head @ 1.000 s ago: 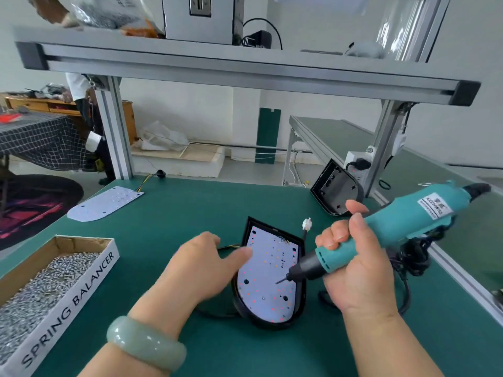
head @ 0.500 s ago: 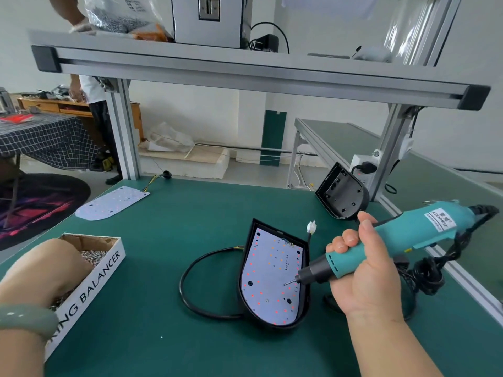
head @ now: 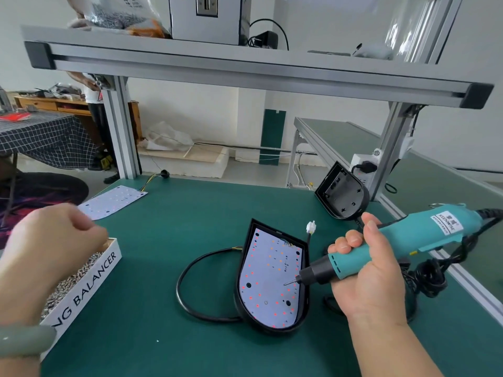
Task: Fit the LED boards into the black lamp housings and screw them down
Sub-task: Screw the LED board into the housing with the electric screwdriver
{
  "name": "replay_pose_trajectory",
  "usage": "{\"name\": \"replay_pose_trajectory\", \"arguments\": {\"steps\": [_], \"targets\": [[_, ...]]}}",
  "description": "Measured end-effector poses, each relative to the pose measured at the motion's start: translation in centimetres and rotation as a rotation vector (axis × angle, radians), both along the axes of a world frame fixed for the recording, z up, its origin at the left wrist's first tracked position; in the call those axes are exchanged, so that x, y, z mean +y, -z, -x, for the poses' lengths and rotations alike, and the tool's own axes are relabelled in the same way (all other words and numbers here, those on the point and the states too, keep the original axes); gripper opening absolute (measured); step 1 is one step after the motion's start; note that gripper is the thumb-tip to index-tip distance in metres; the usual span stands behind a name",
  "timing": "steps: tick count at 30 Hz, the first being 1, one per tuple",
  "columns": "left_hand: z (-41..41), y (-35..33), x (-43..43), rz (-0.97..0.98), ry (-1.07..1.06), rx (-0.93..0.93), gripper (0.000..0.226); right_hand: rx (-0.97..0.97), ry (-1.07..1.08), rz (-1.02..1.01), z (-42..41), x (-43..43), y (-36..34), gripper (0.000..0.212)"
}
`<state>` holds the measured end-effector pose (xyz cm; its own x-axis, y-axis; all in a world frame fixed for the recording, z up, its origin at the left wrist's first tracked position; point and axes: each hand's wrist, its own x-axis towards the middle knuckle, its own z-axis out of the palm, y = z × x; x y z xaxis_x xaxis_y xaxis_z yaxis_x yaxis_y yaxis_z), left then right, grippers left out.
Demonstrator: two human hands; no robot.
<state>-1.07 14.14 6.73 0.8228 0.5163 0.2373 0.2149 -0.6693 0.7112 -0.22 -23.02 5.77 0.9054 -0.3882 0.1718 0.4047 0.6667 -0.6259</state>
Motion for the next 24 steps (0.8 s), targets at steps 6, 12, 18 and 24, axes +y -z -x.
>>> {"name": "replay_pose_trajectory", "arguments": {"steps": [6, 12, 18, 24], "targets": [[0.1, -3.4, -12.2, 0.542, 0.313, -0.23, 0.014, 0.018, 0.007, -0.022, 0.1, 0.0, -0.2, 0.006], [-0.2, 0.1, -17.7, 0.719, 0.436, -0.12, 0.015, 0.008, 0.012, -0.052, 0.0, 0.1, -0.2, 0.004], [-0.6, 1.1, -16.1, 0.451, 0.309, -0.176, 0.016, 0.026, 0.049, -0.04, 0.1, 0.0, 0.0, 0.003], [-0.4, 1.1, -15.8, 0.346, 0.297, -0.172, 0.018, 0.019, 0.09, -0.051, 0.1, -0.4, -0.3, 0.001]]}}
